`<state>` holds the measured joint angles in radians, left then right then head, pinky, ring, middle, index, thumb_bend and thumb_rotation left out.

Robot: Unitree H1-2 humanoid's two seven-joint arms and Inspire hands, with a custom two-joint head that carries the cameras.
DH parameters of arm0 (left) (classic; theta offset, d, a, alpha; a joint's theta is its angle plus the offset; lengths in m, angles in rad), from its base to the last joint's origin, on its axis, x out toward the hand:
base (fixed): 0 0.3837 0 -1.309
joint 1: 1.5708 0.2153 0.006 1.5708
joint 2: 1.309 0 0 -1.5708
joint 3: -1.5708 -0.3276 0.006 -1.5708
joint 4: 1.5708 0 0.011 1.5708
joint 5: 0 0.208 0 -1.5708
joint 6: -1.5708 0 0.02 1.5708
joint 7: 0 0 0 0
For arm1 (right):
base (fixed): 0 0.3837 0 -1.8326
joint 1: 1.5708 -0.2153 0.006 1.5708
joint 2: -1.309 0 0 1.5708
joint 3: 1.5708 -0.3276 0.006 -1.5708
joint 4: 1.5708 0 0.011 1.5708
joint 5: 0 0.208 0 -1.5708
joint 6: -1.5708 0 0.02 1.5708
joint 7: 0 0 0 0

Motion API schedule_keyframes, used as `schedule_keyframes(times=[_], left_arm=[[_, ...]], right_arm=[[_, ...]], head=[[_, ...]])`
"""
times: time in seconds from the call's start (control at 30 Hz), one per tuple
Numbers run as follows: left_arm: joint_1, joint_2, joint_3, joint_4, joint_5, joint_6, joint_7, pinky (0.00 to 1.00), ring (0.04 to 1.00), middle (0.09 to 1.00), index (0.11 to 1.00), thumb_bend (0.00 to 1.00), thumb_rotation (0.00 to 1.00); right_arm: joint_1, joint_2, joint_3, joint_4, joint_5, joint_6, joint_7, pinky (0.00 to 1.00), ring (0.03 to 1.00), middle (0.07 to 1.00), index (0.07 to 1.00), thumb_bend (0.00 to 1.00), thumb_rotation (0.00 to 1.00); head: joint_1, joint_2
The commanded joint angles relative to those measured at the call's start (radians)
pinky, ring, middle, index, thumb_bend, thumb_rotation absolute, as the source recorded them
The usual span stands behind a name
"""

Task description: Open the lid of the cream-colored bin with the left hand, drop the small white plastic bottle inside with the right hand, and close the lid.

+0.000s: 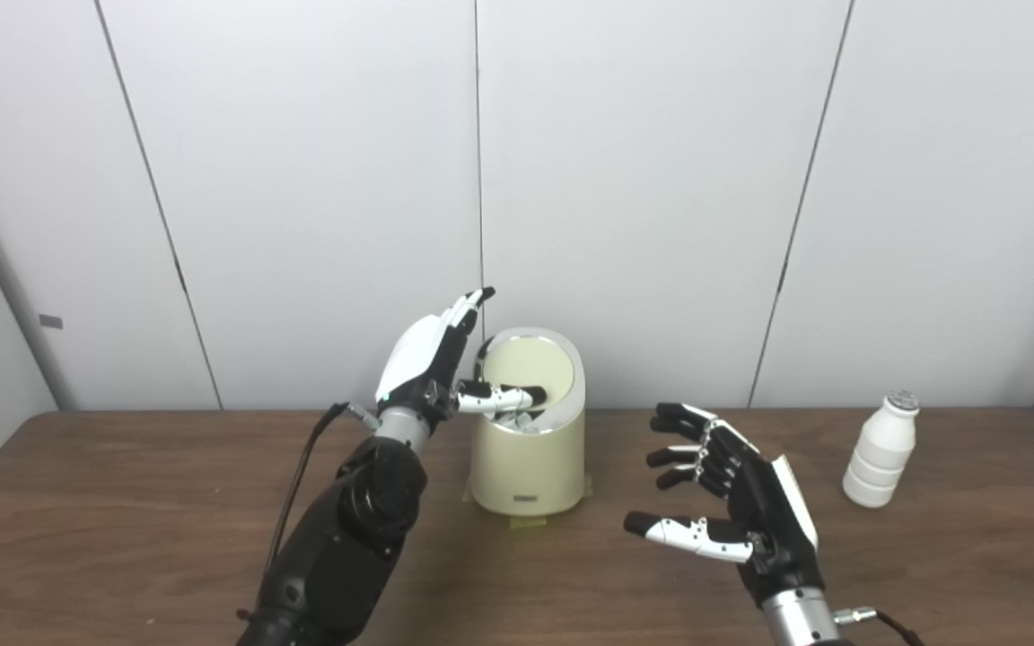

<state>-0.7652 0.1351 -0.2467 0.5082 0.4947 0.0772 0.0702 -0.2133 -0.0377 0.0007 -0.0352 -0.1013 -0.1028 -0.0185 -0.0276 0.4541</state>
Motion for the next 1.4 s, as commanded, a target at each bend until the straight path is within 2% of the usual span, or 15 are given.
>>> schedule_keyframes(times=[0.0, 0.13, 0.23, 0.33, 0.57, 0.7, 0.83, 0.93, 1.03, 1.13, 1.17, 1.37], left_arm=[[-0.057, 0.010, -0.010, -0.024, 0.027, 0.017, -0.004, 1.00, 1.000, 1.000, 1.000, 0.81, 0.00], [-0.053, 0.020, -0.030, -0.030, 0.045, 0.045, -0.017, 0.98, 1.000, 1.000, 1.000, 0.80, 0.00], [-0.051, 0.025, -0.040, -0.036, 0.056, 0.089, -0.029, 0.93, 1.000, 1.000, 1.000, 0.81, 0.00], [-0.047, 0.028, -0.049, -0.045, 0.072, 0.132, -0.040, 0.94, 1.000, 1.000, 1.000, 0.83, 0.00], [-0.046, 0.055, -0.093, -0.058, 0.103, 0.193, -0.089, 0.97, 1.000, 1.000, 1.000, 0.81, 0.00], [-0.037, 0.059, -0.093, -0.077, 0.092, 0.211, -0.093, 0.98, 1.000, 1.000, 1.000, 0.80, 0.00], [-0.021, 0.033, -0.012, -0.103, 0.016, 0.127, -0.013, 0.91, 1.000, 1.000, 1.000, 0.73, 0.03], [-0.011, 0.006, 0.050, -0.136, -0.026, 0.073, 0.043, 0.80, 0.947, 0.980, 0.976, 0.72, 0.20], [-0.002, -0.019, 0.113, -0.171, -0.089, -0.010, 0.083, 0.87, 0.972, 0.984, 0.975, 0.71, 0.29], [0.017, -0.044, 0.168, -0.222, -0.156, -0.053, 0.094, 0.92, 0.977, 0.981, 0.986, 0.71, 0.33], [0.027, -0.053, 0.185, -0.243, -0.183, -0.062, 0.090, 0.90, 0.970, 0.966, 0.980, 0.71, 0.34], [0.145, -0.087, 0.233, -0.425, -0.316, -0.033, 0.032, 0.83, 0.905, 0.903, 0.925, 0.69, 0.34]], right_arm=[[-0.031, 0.002, 0.000, -0.036, 0.002, -0.015, -0.004, 0.49, 0.607, 0.742, 0.738, 0.76, 0.11], [-0.032, 0.002, 0.000, -0.034, -0.004, -0.019, -0.007, 0.50, 0.602, 0.737, 0.733, 0.77, 0.13], [-0.033, 0.003, 0.000, -0.036, -0.004, -0.014, -0.007, 0.49, 0.600, 0.735, 0.730, 0.76, 0.13], [-0.031, 0.006, 0.000, -0.042, -0.001, -0.005, -0.006, 0.49, 0.599, 0.737, 0.729, 0.76, 0.11], [-0.036, 0.007, -0.001, -0.032, 0.007, -0.007, -0.005, 0.48, 0.604, 0.737, 0.731, 0.78, 0.12], [-0.035, 0.007, 0.001, -0.037, 0.002, -0.008, -0.007, 0.49, 0.599, 0.733, 0.729, 0.77, 0.11], [-0.034, 0.005, -0.001, -0.031, 0.007, -0.013, -0.005, 0.48, 0.602, 0.732, 0.728, 0.77, 0.10], [-0.034, 0.002, 0.000, -0.031, 0.001, -0.010, -0.006, 0.50, 0.601, 0.732, 0.727, 0.76, 0.10], [-0.034, 0.001, 0.001, -0.032, -0.006, -0.006, -0.006, 0.51, 0.595, 0.731, 0.728, 0.76, 0.11], [-0.035, -0.001, 0.001, -0.029, -0.005, -0.006, -0.005, 0.52, 0.596, 0.736, 0.731, 0.76, 0.10], [-0.035, -0.001, 0.000, -0.028, -0.002, -0.006, -0.004, 0.52, 0.598, 0.737, 0.730, 0.75, 0.10], [-0.032, -0.004, -0.001, -0.027, -0.006, -0.002, -0.005, 0.52, 0.598, 0.732, 0.721, 0.76, 0.09]], head=[[-0.001, 0.004], [0.000, 0.007], [0.001, 0.006], [0.001, 0.006], [0.005, 0.008], [0.005, 0.009], [0.006, 0.009], [0.009, 0.009], [0.012, 0.006], [0.012, 0.008], [0.012, 0.006], [0.017, 0.002]])
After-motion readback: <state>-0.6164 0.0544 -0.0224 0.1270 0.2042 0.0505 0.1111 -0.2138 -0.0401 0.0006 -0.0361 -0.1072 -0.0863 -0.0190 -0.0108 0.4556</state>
